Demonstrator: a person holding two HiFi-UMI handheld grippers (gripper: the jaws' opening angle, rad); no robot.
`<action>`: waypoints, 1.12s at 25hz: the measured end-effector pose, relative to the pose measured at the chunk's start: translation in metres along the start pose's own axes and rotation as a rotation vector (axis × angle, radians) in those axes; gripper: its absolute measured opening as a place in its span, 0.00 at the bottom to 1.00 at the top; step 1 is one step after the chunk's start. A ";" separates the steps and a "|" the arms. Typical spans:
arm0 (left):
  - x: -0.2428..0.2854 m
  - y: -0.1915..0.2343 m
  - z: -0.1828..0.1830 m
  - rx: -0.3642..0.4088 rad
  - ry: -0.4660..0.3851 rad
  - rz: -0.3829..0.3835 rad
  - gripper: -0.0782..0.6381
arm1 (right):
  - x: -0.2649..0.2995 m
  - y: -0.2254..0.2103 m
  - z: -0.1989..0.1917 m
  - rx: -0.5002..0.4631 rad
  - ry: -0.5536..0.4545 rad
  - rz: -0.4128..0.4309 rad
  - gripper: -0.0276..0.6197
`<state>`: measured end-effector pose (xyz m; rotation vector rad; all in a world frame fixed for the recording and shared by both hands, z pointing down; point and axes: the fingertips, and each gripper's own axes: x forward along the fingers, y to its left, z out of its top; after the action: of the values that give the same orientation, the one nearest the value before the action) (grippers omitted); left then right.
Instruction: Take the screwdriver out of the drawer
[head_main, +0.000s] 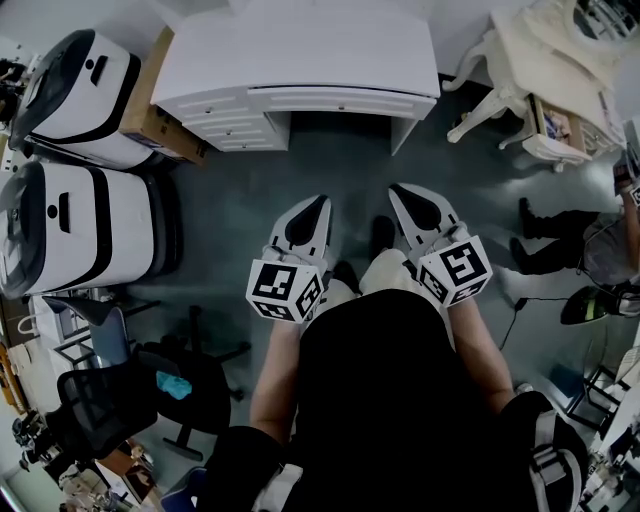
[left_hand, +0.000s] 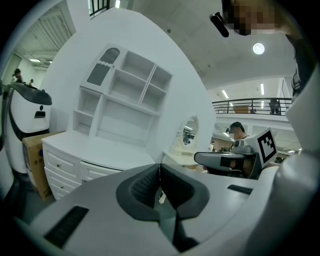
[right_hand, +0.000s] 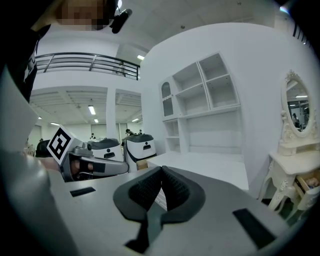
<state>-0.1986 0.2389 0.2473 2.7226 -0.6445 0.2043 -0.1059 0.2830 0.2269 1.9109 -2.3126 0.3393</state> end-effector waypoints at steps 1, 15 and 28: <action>0.003 0.001 -0.001 -0.003 0.003 0.001 0.14 | 0.002 -0.002 0.000 0.000 0.001 0.004 0.07; 0.076 0.025 0.015 0.010 0.044 0.068 0.14 | 0.063 -0.058 0.017 -0.017 0.007 0.118 0.07; 0.163 0.060 0.038 -0.049 0.040 0.197 0.14 | 0.131 -0.133 0.036 -0.047 0.053 0.263 0.07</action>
<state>-0.0788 0.1082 0.2643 2.6007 -0.8946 0.2850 0.0003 0.1257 0.2353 1.5587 -2.5147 0.3518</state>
